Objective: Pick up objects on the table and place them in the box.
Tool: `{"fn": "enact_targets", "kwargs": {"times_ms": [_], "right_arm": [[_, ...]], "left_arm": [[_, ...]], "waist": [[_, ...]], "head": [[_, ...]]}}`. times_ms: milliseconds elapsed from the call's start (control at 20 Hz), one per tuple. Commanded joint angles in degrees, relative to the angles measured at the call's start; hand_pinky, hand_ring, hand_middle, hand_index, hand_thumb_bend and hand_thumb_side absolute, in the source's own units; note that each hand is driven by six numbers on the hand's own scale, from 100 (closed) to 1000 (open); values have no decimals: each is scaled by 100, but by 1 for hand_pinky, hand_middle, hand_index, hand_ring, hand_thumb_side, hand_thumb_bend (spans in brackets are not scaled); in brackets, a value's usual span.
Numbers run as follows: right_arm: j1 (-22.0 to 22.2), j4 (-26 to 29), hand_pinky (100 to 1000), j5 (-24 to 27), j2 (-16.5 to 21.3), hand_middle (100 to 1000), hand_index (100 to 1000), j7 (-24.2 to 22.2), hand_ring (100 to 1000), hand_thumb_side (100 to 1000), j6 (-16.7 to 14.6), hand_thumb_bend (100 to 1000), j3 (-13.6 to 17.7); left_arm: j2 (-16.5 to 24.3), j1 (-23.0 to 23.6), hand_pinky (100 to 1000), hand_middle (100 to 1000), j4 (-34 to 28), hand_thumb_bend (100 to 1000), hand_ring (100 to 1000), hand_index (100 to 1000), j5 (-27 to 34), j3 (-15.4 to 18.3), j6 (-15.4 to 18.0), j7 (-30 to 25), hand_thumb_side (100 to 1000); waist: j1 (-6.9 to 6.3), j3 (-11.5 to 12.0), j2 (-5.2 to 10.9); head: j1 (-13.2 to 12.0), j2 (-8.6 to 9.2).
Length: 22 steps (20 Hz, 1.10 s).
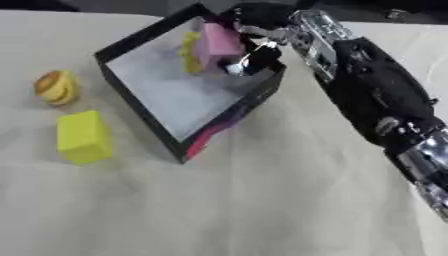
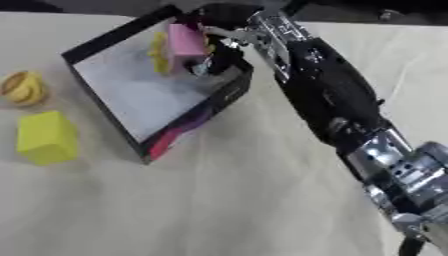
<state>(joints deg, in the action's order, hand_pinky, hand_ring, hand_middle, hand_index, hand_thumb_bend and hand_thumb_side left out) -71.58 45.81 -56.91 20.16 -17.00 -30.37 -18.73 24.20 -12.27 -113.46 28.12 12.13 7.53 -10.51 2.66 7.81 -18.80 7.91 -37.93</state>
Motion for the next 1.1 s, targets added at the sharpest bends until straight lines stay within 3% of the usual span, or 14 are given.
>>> {"fn": "enact_targets", "kwargs": {"times_ms": [50,150,500,650,850,1100], "right_arm": [[-112,29,1000,-195,97,899,1000,-1,930,740,-57,452,51],[-116,18,1000,-277,107,907,1000,11,933,765,-111,430,79],[-114,-63,1000,-224,127,909,1000,-65,930,730,-163,433,159],[-125,-42,1000,-121,153,908,1000,-88,926,694,-110,321,189],[-133,11,1000,11,224,911,1000,-80,925,675,-39,270,187],[-160,54,1000,183,346,917,1000,-127,927,691,2,315,204]], "left_arm": [[127,-49,836,830,-113,100,874,846,-52,6,-24,-7,647],[131,-39,836,830,-113,100,874,846,-60,4,-33,-14,646],[132,-11,837,830,-113,100,874,846,-59,-5,-46,-15,649],[137,-9,837,830,-113,100,875,846,-40,-7,-36,-5,646],[143,22,837,830,-113,100,875,846,-30,-8,-33,-1,648],[156,83,837,830,-113,100,875,845,-46,-4,-25,5,647]], "waist": [[55,12,70],[59,15,81],[55,14,107],[50,20,123],[43,17,149],[35,-11,198]], "head": [[43,46],[48,48],[65,40],[76,32],[76,11],[41,-15]]}}
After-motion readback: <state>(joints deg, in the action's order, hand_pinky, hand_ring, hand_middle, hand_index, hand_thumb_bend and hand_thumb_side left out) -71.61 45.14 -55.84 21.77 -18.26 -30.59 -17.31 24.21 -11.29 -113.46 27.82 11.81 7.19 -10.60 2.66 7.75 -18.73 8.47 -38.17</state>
